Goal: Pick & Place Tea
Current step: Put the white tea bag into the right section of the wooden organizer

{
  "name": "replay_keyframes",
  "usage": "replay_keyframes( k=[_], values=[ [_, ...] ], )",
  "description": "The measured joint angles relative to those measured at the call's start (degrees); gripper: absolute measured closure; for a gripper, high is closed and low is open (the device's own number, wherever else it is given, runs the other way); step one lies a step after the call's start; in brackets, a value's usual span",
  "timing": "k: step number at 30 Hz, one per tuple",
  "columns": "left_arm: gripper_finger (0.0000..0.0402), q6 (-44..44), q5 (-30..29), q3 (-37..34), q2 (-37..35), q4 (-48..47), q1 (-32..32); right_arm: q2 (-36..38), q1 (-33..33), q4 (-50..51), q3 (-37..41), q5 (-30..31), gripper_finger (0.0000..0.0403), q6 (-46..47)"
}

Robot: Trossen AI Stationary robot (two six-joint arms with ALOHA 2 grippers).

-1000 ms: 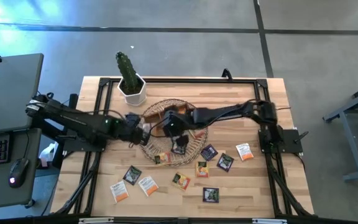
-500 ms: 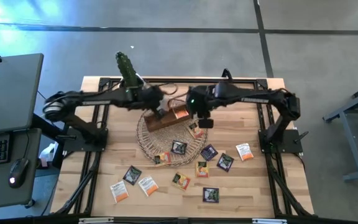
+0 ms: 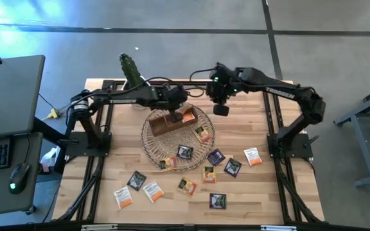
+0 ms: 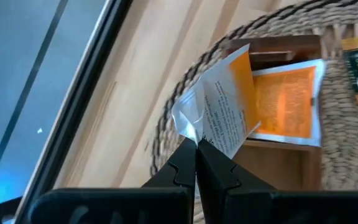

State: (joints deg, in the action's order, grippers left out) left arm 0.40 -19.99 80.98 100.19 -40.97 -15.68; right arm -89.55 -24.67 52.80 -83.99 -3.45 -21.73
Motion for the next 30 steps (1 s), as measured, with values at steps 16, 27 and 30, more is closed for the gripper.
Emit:
replay_keyframes(
  k=[16,27,30],
  values=[
    [0.0401,0.9,1.04,0.0,3.66,1.08,1.09,17.97,1.75,-52.1,43.04,-7.42,0.039,3.27],
    [0.0401,5.85,-5.01,0.14,7.57,1.92,2.03,18.24,1.97,-56.75,45.93,-7.22,0.0398,3.66],
    [0.0401,6.63,-4.93,1.84,7.64,-0.35,2.25,18.22,1.97,-56.57,45.93,-7.23,0.0397,4.52]
  ],
)
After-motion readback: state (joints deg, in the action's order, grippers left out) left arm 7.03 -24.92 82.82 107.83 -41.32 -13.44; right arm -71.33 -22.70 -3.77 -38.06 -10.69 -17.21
